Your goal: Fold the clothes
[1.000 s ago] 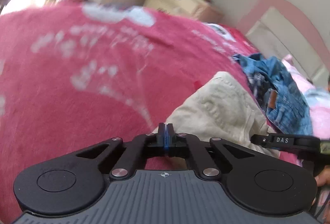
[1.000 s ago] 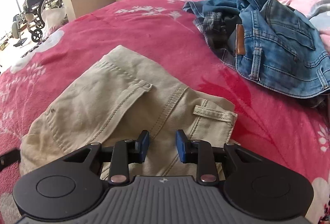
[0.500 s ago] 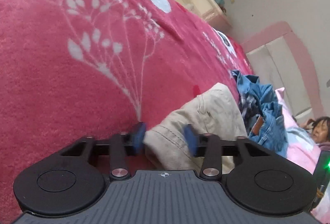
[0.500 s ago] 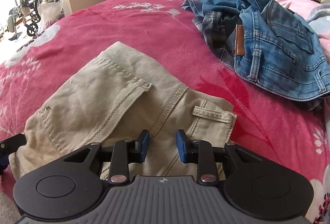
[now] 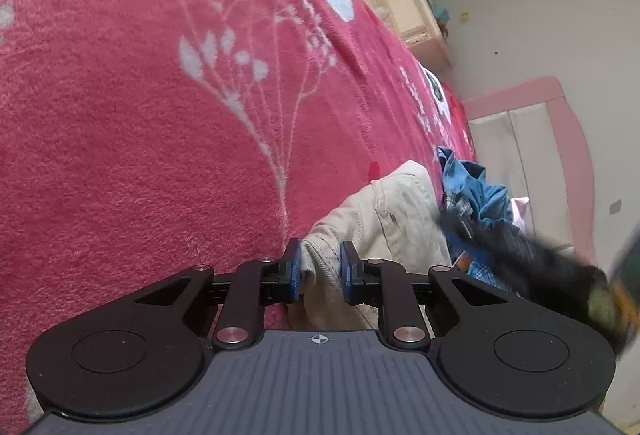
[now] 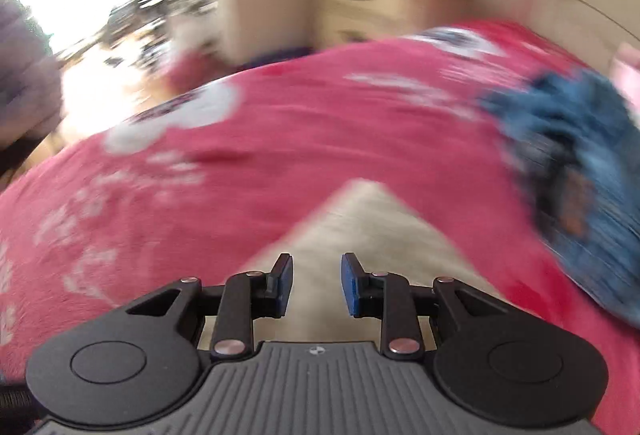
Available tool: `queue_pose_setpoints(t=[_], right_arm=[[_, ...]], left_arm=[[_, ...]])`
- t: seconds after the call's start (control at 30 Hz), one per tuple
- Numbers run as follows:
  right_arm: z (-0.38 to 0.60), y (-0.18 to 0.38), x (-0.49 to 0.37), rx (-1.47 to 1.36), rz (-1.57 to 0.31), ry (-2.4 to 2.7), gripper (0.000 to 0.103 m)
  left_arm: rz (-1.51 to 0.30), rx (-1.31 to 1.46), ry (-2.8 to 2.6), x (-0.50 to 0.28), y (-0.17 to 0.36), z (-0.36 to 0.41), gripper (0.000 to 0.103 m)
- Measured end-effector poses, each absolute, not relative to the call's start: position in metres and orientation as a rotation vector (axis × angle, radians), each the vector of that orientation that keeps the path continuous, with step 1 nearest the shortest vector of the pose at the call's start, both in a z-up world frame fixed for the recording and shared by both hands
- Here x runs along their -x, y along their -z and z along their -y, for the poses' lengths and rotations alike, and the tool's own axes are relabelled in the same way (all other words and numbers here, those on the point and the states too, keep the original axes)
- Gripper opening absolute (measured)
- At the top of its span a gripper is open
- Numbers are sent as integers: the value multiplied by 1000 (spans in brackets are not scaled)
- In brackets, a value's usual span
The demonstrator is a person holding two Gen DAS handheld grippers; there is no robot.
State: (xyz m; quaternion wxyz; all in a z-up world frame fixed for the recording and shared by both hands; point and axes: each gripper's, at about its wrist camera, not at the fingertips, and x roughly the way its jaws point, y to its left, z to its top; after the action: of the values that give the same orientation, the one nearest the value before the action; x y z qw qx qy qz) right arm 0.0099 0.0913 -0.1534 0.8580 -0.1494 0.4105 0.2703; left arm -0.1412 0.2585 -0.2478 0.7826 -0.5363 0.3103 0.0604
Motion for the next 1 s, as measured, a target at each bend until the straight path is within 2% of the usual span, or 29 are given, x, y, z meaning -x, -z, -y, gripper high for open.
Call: queue_pose_setpoints(t=[0.1, 0.17, 0.37, 0.43, 0.6, 0.7, 0.77, 0.8, 0.9, 1.0], right_arm=[[-114, 185, -32, 416, -872, -562, 25], [-105, 196, -55, 343, -907, -551, 12], [-89, 184, -88, 322, -910, -375, 16], [-86, 177, -85, 299, -909, -409, 20], [-101, 177, -59, 299, -950, -613, 20], [-102, 185, -64, 275, -950, -564, 20], [-103, 191, -67, 259, -950, -532, 12], [-104, 193, -69, 251, -949, -515, 12], [-98, 183, -73, 245, -919, -455, 19], [-77, 154, -53, 216, -891, -538, 21]], left_arm=[[-663, 1195, -145, 149, 248, -260, 17], [-652, 1278, -146, 155, 254, -264, 15], [-592, 1664, -128, 177, 290, -285, 7], [-556, 1687, -154, 183, 292, -293, 7], [-517, 1467, -135, 168, 278, -311, 8], [-622, 1357, -94, 151, 275, -297, 8], [-713, 1245, -96, 144, 272, -284, 8], [-731, 1210, -98, 143, 270, -281, 8], [-732, 1169, -112, 145, 263, -279, 8], [-730, 1136, -126, 144, 259, -276, 8]])
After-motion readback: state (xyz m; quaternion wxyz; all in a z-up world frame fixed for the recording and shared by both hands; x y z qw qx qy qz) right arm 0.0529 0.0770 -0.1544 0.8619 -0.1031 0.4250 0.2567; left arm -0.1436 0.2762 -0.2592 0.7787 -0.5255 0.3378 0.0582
